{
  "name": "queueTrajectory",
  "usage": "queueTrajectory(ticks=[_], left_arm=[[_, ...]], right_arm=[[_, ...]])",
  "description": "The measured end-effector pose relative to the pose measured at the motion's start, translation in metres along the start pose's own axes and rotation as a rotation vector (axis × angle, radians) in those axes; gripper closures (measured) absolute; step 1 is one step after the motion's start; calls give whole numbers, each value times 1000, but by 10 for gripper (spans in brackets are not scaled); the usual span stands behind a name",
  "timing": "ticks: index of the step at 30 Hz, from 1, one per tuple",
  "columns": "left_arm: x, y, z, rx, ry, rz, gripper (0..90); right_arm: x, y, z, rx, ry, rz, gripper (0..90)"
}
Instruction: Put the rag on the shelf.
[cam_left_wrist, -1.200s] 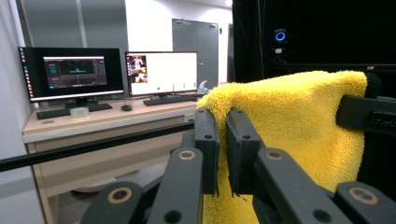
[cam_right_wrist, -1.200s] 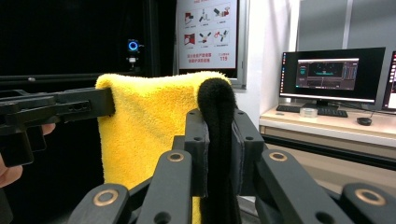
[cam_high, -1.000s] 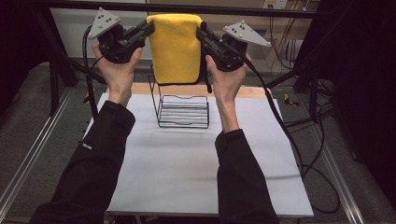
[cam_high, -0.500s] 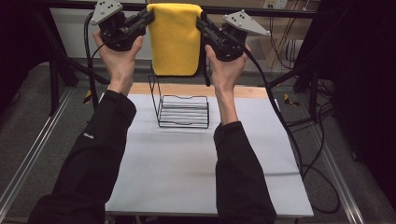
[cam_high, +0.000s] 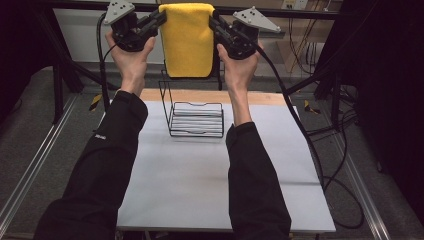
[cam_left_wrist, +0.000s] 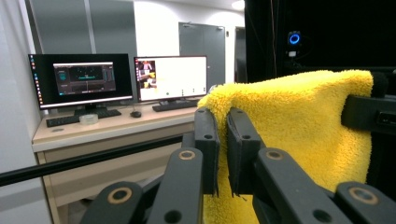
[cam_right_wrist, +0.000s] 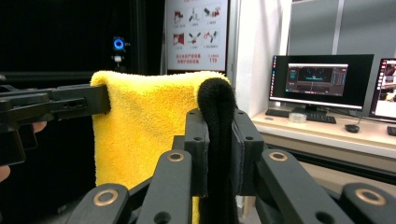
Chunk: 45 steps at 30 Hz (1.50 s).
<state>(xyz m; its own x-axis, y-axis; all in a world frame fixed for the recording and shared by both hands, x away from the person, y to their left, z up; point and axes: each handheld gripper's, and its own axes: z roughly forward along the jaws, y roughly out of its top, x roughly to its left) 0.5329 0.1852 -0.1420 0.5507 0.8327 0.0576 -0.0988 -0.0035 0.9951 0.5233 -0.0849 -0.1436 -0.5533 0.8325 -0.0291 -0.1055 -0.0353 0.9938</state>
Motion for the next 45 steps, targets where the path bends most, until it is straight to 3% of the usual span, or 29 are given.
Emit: queueTrajectory(ticks=[6, 14, 31, 35, 39, 45], left_arm=[[2, -19, -2, 31, -10, 14, 837], [2, -33, -7, 49, -18, 29, 837], [2, -63, -8, 137, -32, 72, 837], [2, -67, -8, 141, -38, 65, 837], [0, -62, -11, 106, -54, 56, 837], [-7, -58, -17, 102, -79, 74, 837]], right_arm=[[-1, -20, 3, 36, 8, 8, 798], [0, -34, -1, 72, 18, -7, 797], [0, -65, 2, 188, 22, -3, 796], [-1, -70, 1, 185, 27, 4, 796], [-3, -64, -3, 155, 31, 21, 796], [-3, -61, -13, 155, 32, 12, 794]])
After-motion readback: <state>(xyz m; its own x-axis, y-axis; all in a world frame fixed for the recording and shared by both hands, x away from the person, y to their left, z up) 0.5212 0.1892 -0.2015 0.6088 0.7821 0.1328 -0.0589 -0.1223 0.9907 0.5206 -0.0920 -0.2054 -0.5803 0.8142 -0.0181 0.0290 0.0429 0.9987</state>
